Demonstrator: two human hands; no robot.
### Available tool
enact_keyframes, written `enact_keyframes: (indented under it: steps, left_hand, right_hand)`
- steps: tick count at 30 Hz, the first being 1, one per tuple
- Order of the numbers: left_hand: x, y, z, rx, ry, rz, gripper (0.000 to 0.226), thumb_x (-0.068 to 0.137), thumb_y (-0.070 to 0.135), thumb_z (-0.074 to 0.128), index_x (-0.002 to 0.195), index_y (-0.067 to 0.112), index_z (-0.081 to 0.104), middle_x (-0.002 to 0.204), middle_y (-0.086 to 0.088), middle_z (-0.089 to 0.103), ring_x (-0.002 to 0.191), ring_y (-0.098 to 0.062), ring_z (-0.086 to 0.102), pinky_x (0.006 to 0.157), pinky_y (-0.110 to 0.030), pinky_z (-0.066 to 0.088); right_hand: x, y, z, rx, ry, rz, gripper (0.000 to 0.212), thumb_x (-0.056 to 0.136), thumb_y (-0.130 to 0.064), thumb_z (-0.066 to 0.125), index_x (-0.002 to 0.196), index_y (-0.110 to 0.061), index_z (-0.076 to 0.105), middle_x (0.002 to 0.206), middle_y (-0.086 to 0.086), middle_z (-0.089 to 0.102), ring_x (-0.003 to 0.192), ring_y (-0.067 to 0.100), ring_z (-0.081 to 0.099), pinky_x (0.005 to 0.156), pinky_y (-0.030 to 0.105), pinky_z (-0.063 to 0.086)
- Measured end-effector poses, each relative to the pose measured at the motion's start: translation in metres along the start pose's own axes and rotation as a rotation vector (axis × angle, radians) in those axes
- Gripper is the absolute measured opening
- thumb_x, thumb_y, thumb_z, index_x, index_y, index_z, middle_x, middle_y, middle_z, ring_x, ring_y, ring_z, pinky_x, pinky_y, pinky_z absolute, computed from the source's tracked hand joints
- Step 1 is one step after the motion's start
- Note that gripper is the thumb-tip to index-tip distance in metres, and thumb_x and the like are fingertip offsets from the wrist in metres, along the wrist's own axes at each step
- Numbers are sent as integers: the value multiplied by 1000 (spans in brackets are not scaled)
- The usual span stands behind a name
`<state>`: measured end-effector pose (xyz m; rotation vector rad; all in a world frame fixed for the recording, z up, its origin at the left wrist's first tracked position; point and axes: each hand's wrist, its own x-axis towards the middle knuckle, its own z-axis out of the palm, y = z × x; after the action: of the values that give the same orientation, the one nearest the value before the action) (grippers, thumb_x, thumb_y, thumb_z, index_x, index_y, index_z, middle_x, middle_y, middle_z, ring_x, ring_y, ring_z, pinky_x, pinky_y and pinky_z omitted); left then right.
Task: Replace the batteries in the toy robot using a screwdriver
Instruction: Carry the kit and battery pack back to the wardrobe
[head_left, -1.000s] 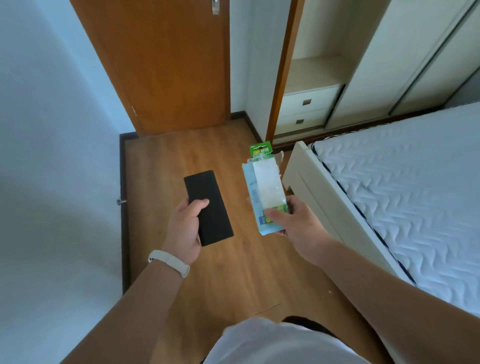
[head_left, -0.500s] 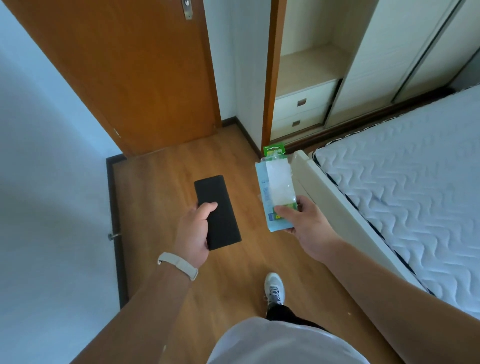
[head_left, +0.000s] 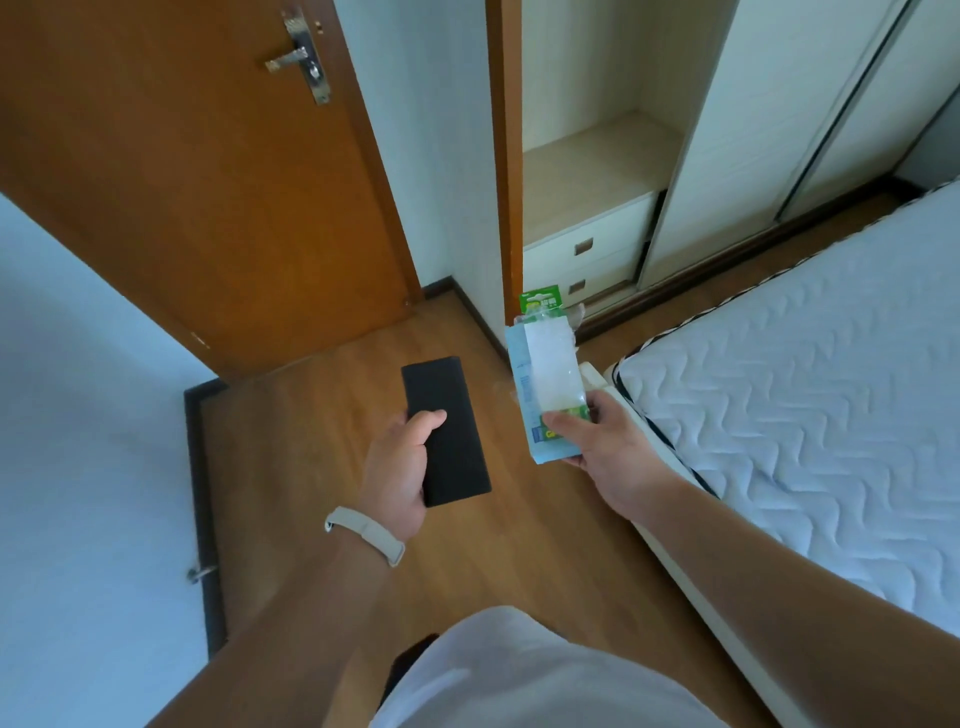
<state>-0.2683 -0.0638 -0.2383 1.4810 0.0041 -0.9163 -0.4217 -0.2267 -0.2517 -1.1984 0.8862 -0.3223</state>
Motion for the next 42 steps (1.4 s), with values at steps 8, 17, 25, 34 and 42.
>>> enact_keyframes:
  steps: [8,17,25,34,42]
  left_hand:
    - [102,33,11,-8,-36,-36,33,75,34,73,106,25,71,100,-6,78,88,-26,77,71,-43,61]
    - [237,114,8,79,-145,-54,55,59,45,79,112,29,70,105,-3,78,95,-28,75,76,-44,61]
    - [321,201,24,162,-284,57,34,73,39,75,106,30,73,101,0,78,95,-27,75,79,-50,62]
    - [363,234,57,195,-385,27,16,94,25,65,109,22,69,91,1,78,88,-25,75,75,-46,64]
    - [414,252,111,316,-376,52,19,94,34,64,112,26,64,108,-4,70,100,-27,67,73,-43,64]
  right_hand:
    - [80,-18,7,32,99,30,37,79,-29,81,109,-25,59,108,3,67,97,17,70,82,35,59]
    - [191,-74,47,47,245,-4,41,77,-30,82,110,-21,59,110,7,67,100,21,70,91,45,58]
    - [263,-130,86,63,326,-83,50,68,-37,81,110,-22,59,111,5,67,104,22,68,90,43,59]
    - [299,-138,75,129,436,-61,36,81,-25,80,109,-20,58,109,8,66,101,23,69,77,32,58]
    - [351,-152,35,157,453,-56,34,84,-26,78,110,-19,58,111,9,66,101,20,70,82,34,60]
